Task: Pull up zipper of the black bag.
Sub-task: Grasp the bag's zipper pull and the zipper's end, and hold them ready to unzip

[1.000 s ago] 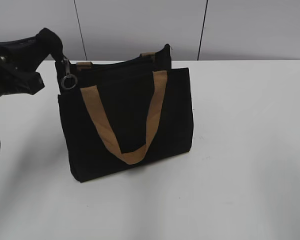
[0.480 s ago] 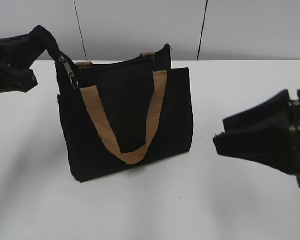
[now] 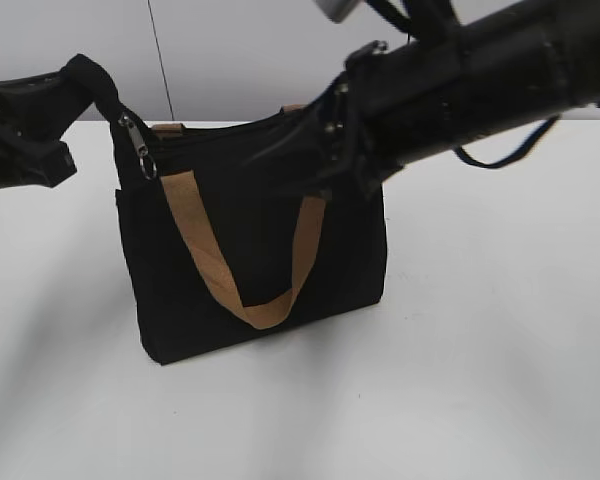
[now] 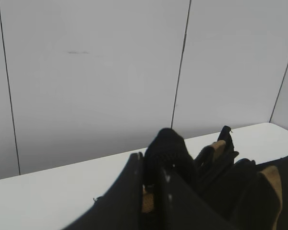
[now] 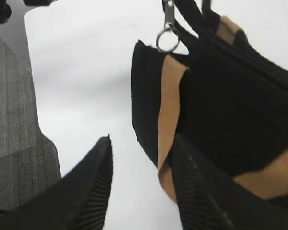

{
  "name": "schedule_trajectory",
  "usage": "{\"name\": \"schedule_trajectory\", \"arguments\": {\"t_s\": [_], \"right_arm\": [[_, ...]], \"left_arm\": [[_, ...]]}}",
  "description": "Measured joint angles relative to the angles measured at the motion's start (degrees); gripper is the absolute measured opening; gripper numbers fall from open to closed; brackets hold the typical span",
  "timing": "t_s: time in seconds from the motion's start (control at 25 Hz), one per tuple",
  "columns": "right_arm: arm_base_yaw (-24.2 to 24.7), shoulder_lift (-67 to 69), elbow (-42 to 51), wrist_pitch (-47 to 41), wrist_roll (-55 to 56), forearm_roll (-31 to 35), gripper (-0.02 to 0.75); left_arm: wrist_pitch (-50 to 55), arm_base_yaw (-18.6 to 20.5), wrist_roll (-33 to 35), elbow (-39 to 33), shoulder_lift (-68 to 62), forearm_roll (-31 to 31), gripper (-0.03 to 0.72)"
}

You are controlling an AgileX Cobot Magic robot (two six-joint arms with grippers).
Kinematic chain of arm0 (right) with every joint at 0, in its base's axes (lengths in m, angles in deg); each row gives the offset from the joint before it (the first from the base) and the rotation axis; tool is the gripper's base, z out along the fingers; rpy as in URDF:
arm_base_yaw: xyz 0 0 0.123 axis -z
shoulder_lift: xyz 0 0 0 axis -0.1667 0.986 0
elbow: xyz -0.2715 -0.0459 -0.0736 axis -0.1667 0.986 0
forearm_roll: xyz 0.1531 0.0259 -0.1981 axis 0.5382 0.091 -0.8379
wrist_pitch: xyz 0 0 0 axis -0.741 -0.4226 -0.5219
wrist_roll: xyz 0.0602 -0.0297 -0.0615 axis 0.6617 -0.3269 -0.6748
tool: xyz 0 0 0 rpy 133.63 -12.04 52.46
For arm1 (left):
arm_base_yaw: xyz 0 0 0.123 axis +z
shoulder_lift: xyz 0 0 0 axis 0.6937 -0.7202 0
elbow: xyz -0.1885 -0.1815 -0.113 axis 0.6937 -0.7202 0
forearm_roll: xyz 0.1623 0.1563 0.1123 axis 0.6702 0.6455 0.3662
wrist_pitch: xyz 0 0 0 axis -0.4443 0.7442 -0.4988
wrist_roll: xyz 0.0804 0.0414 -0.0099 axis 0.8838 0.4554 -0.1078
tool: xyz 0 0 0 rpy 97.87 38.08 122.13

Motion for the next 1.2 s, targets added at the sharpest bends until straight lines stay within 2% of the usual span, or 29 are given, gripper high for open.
{"name": "schedule_trajectory", "arguments": {"t_s": [0.24, 0.44, 0.64, 0.96, 1.04, 1.2], "right_arm": [[-5.05, 10.59, -11.27, -0.29, -1.95, 0.00, 0.324], [-7.34, 17.07, -17.38, 1.45, -2.47, 0.05, 0.324], [-7.63, 21.02, -19.64, 3.05, -1.95, 0.61, 0.324], [-7.63, 23.31, -20.65, 4.76, -1.60, 5.37, 0.323], [-7.63, 23.31, -20.69, 5.02, -1.60, 5.64, 0.302], [-7.63, 23.31, -20.75, 5.24, -1.54, 5.58, 0.169]], "left_arm": [[0.00, 0.00, 0.00, 0.00, 0.07, 0.00, 0.027], [0.00, 0.00, 0.00, 0.00, 0.07, 0.00, 0.027], [0.00, 0.00, 0.00, 0.00, 0.07, 0.06, 0.027], [0.00, 0.00, 0.00, 0.00, 0.07, 0.22, 0.027], [0.00, 0.00, -0.05, 0.00, 0.07, 0.23, 0.027], [0.07, 0.00, -0.05, 0.00, 0.07, 0.29, 0.027]]}}
